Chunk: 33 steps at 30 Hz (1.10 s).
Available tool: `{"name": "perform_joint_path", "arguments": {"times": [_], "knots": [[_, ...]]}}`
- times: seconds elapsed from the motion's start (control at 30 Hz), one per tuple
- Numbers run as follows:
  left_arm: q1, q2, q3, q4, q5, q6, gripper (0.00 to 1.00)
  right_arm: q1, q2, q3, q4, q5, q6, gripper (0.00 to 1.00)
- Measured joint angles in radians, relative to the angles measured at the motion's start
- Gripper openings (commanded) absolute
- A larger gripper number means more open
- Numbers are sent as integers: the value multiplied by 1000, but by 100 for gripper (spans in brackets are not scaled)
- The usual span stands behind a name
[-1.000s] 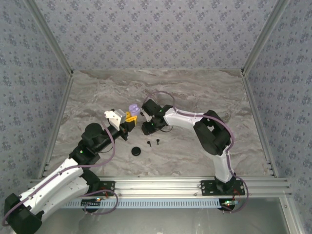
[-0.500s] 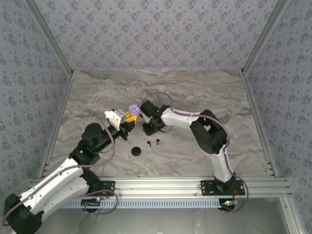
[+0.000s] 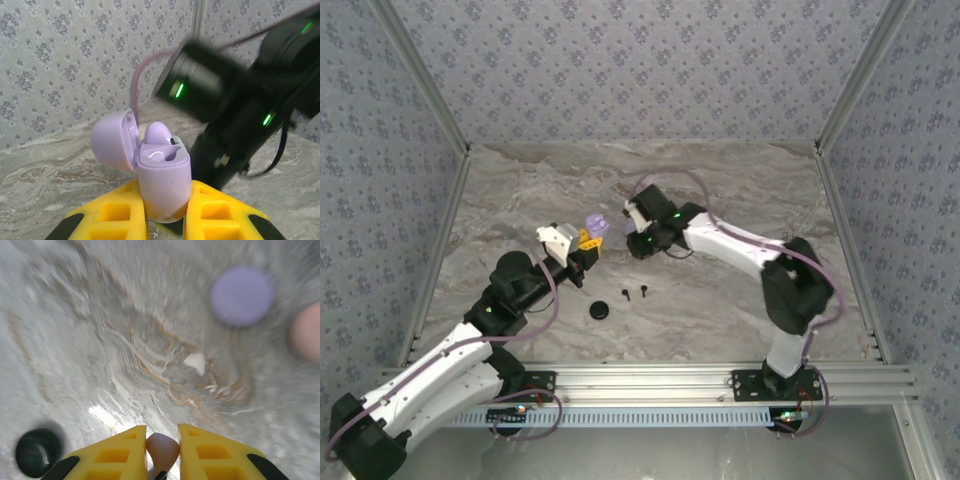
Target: Insert the wireless bluetooth earbuds into the charging case
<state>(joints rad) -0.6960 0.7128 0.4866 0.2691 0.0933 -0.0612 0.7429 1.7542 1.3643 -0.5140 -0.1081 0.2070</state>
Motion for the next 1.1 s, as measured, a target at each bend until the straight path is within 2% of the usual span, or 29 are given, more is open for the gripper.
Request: {"name": "perform_joint_path", "arguments": {"times": [0.23,0.47,0.8,1.1], "knots": [[0,96,0,48,61,-11,0,-43,-288,-2,9,-1,-74,22],[0,178,3,93,141,-12,0,-22,-433,-2,35,-37,-134,21],[0,235,50,132,231,-30,0,68,-471,-15,131,-47,-188,22],[0,240,55,151,259,-45,0,90,-429,-21,156,-45,-201,22]]}}
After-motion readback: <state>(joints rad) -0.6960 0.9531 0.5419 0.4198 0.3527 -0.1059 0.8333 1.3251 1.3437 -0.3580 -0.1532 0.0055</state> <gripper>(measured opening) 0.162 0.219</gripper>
